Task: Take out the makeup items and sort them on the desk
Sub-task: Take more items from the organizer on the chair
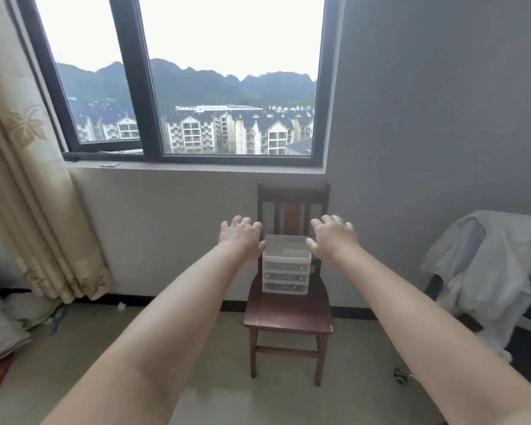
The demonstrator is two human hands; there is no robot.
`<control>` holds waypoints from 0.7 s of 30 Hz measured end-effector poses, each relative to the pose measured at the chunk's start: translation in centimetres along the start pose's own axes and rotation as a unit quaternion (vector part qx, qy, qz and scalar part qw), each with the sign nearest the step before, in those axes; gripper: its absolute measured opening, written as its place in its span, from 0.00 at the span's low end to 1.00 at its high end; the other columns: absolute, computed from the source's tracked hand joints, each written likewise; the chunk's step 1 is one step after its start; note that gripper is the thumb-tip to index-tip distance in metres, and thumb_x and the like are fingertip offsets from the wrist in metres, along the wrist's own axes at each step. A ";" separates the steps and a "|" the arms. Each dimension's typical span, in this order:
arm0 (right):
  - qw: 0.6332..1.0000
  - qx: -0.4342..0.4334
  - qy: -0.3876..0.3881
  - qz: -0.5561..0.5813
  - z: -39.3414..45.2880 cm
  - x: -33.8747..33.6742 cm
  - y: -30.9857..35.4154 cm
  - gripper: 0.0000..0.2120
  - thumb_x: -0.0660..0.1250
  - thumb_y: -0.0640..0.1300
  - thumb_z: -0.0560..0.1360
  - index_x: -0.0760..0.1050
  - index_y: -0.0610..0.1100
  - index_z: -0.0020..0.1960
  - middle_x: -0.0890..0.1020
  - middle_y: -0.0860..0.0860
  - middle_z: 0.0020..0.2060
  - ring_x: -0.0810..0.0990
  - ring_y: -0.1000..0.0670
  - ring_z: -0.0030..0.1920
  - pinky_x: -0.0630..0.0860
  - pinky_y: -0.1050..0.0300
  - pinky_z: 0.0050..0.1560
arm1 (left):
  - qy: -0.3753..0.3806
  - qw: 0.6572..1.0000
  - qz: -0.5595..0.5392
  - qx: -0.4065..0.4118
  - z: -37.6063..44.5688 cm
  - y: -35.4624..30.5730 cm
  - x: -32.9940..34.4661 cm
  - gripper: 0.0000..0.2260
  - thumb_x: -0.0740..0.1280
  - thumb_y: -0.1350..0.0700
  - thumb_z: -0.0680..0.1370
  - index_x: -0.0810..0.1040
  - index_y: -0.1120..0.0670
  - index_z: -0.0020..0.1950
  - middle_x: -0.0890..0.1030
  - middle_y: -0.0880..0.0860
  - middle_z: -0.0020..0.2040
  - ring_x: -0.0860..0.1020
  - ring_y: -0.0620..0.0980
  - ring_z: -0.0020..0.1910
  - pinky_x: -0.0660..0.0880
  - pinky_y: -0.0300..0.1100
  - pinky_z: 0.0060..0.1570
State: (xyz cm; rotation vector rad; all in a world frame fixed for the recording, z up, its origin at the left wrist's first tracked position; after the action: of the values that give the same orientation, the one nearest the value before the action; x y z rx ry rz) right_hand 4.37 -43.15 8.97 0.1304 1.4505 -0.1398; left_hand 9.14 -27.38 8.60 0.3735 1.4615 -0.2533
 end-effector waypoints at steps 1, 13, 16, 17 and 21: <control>1.000 0.000 0.002 0.006 2.9 0.4 -0.5 0.22 0.55 0.52 0.78 0.63 0.42 0.68 0.67 0.44 0.67 0.61 0.43 0.70 0.60 0.46 0.69 | 0.001 1.000 -0.002 -0.003 2.8 0.2 0.2 0.21 0.53 0.45 0.80 0.62 0.54 0.70 0.65 0.55 0.70 0.59 0.55 0.71 0.58 0.52 0.70; 0.997 -0.022 0.067 0.027 32.2 13.7 -1.8 0.19 0.55 0.50 0.78 0.65 0.42 0.65 0.69 0.43 0.65 0.65 0.42 0.67 0.64 0.47 0.65 | 0.055 0.998 0.008 0.021 33.5 4.5 12.6 0.21 0.54 0.45 0.80 0.64 0.55 0.69 0.66 0.56 0.69 0.61 0.56 0.70 0.62 0.51 0.65; 0.993 0.001 0.115 0.039 38.0 20.1 -2.2 0.20 0.56 0.49 0.78 0.64 0.41 0.67 0.69 0.43 0.65 0.65 0.42 0.67 0.64 0.47 0.66 | 0.118 0.991 0.006 0.058 40.4 4.6 19.0 0.22 0.54 0.45 0.80 0.63 0.55 0.70 0.66 0.56 0.69 0.61 0.56 0.70 0.62 0.51 0.65; 0.990 0.009 0.133 0.039 39.3 22.4 -2.3 0.20 0.56 0.48 0.77 0.65 0.41 0.66 0.70 0.43 0.64 0.65 0.42 0.67 0.64 0.48 0.65 | 0.139 0.988 0.003 0.069 42.3 4.6 21.1 0.22 0.54 0.45 0.80 0.63 0.55 0.70 0.66 0.56 0.69 0.61 0.56 0.70 0.62 0.52 0.66; 0.973 0.029 0.225 0.043 42.2 31.7 -2.6 0.18 0.56 0.48 0.77 0.67 0.39 0.63 0.71 0.42 0.62 0.67 0.42 0.65 0.65 0.49 0.63 | 0.198 0.975 -0.027 0.097 48.1 4.4 29.8 0.20 0.55 0.47 0.79 0.65 0.56 0.68 0.68 0.57 0.67 0.63 0.57 0.69 0.63 0.52 0.65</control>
State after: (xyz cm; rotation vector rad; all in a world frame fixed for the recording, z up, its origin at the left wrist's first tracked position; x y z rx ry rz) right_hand 48.88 -53.54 -17.68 0.2864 1.8899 -0.0833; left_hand 57.79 -40.68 -17.32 0.5670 1.8473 -0.3827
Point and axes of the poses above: each hand's wrist, its own z-axis towards the middle knuckle, its own x-axis out of the palm, y = z × x, the point moved 3 cm from there along z, towards the middle knuckle
